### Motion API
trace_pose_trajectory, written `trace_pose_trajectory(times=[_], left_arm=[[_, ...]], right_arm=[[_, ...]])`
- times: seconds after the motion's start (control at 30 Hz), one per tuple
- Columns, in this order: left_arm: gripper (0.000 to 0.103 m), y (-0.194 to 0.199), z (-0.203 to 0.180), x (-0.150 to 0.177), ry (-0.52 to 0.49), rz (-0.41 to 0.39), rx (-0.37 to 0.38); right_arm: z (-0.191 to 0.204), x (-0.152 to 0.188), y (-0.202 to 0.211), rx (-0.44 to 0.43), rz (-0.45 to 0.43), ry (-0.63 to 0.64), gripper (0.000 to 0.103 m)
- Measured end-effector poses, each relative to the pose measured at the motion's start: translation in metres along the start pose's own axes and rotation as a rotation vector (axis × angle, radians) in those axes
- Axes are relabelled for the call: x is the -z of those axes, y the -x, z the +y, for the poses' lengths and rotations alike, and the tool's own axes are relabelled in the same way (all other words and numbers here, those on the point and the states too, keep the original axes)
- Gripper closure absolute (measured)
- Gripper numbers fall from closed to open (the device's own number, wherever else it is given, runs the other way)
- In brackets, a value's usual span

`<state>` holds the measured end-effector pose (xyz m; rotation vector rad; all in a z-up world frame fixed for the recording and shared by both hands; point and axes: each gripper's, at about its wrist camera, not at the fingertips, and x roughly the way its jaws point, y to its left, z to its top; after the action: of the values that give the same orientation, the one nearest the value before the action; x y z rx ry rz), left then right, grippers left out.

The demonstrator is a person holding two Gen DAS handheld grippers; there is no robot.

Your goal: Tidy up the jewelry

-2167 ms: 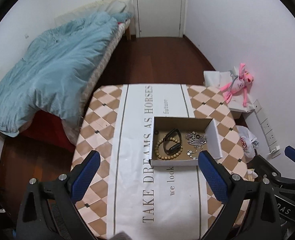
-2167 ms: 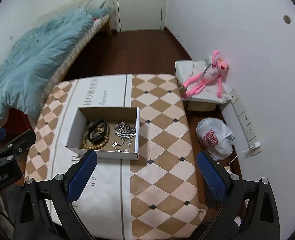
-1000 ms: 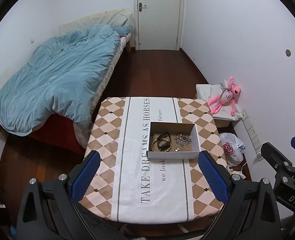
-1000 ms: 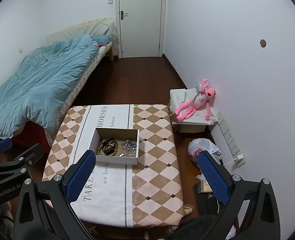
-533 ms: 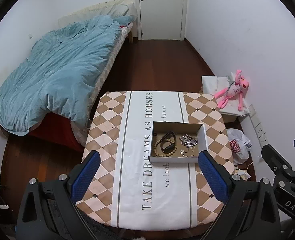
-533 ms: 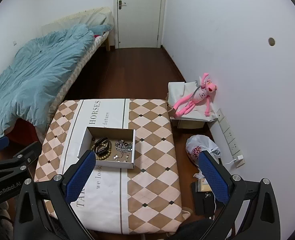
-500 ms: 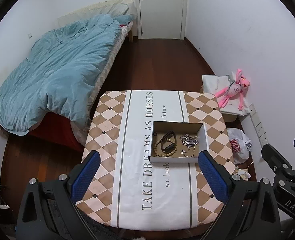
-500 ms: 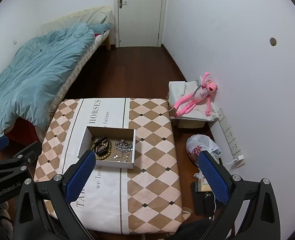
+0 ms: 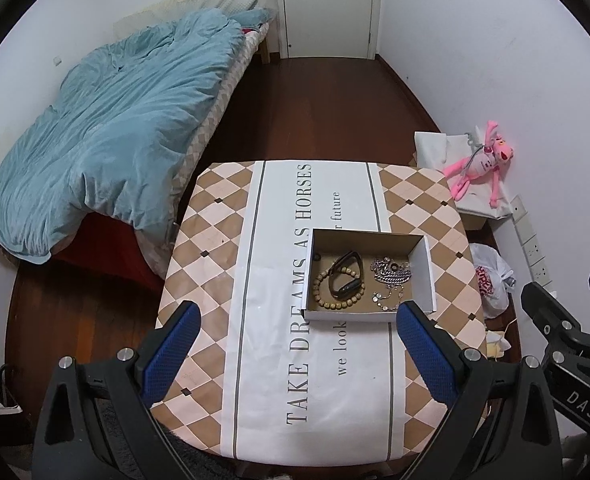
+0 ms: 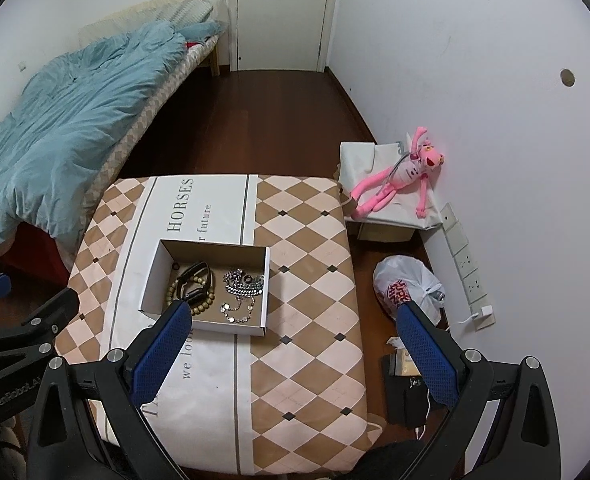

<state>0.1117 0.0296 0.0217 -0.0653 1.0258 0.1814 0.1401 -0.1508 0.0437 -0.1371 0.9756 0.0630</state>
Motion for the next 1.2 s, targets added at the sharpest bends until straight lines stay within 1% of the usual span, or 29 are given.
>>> trace_pose_trajectory(times=[0.27, 1.2], left_arm=[[0.003, -0.004, 0.000, -0.001, -0.002, 0.013, 0.007], [0.003, -0.012, 0.005, 0.006, -0.013, 0.021, 0.000]], right_arm=[[0.000, 0.001, -0.006, -0.001, 0.020, 0.004, 0.000], [0.004, 0.007, -0.011, 0.001, 0.030, 0.012, 0.000]])
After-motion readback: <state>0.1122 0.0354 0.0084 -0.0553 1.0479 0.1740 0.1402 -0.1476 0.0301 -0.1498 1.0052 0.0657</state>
